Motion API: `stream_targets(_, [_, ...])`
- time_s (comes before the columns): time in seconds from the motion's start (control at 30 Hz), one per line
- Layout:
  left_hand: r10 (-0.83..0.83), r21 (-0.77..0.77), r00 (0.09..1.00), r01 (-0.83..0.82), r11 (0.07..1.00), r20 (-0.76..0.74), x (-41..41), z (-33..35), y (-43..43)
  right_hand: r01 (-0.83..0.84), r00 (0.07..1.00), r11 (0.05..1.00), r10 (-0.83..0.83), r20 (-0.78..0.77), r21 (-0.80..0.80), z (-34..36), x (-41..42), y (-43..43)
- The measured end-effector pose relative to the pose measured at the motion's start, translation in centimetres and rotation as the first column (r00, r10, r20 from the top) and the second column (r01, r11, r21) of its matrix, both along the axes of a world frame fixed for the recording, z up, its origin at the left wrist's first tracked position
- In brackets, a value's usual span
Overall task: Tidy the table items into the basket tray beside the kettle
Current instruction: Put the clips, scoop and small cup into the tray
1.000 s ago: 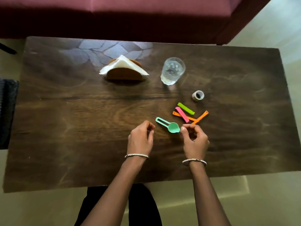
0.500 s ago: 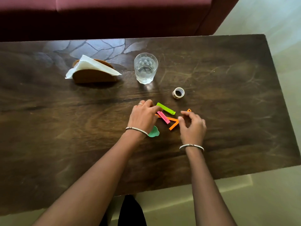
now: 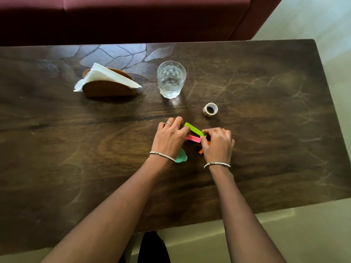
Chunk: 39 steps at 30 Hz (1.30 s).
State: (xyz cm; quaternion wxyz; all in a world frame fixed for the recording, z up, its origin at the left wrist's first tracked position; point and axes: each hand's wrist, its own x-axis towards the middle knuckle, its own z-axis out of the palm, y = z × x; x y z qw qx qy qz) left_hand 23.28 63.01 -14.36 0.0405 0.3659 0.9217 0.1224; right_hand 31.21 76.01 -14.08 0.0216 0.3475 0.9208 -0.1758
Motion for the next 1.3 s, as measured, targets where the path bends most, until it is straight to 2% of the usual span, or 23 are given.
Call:
stream_targets(0.07, [0.080,0.046,0.994,-0.084,0.995,0.080,0.1,0.5,-0.9,0.057,0.997,0.998,-0.058,-0.056,-0.013,0.2,0.2,-0.5])
stream_targets(0.13, [0.168,0.126,0.967,-0.194,0.973,0.193,0.4,1.1,-2.2,0.155,0.967,0.983,-0.170,-0.187,-0.093,0.7,0.7,-1.1])
stream_targets(0.23, [0.259,0.251,0.863,-0.392,0.885,0.434,1.0,2.2,-5.0,0.232,0.898,0.936,-0.310,-0.312,-0.264,2.0,1.3,-2.9])
stream_targets(0.37, [0.349,0.347,0.677,-0.671,0.656,0.648,2.0,4.1,-9.2,0.261,0.816,0.823,-0.467,-0.341,-0.505,3.8,1.1,-7.5])
stream_targets(0.47, [0.373,0.303,0.490,-0.836,0.458,0.788,2.9,5.0,-12.8,0.216,0.811,0.739,-0.500,-0.304,-0.639,4.6,0.8,-11.6])
stream_targets(0.57, [0.249,0.214,0.258,-0.958,0.190,0.933,3.0,6.0,-17.2,0.197,0.788,0.553,-0.581,-0.205,-0.810,5.5,-0.4,-16.5])
stream_targets(0.7, [0.165,0.125,0.126,-0.992,0.017,0.978,2.4,6.9,-24.1,0.211,0.792,0.310,-0.610,-0.024,-0.927,6.5,-2.1,-23.5])
stream_targets(0.87, [0.202,0.091,0.075,-0.993,-0.070,0.976,1.4,7.4,-33.9,0.273,0.786,0.118,-0.599,0.151,-0.955,7.0,-4.4,-32.1])
stream_targets(1.07, [0.414,0.131,0.059,-0.980,-0.148,0.908,-0.6,7.7,-46.5,0.264,0.856,0.005,-0.462,0.232,-0.964,7.0,-7.4,-43.2])
stream_targets(1.2, [0.583,0.167,0.049,-0.975,-0.149,0.811,-2.4,7.4,-53.7,0.295,0.875,-0.014,-0.398,0.276,-0.955,7.2,-9.7,-50.7])
stream_targets(1.3, [0.659,0.157,0.059,-0.983,-0.091,0.750,-3.8,6.9,-57.1,0.321,0.862,-0.064,-0.395,0.319,-0.945,7.5,-11.5,-55.0])
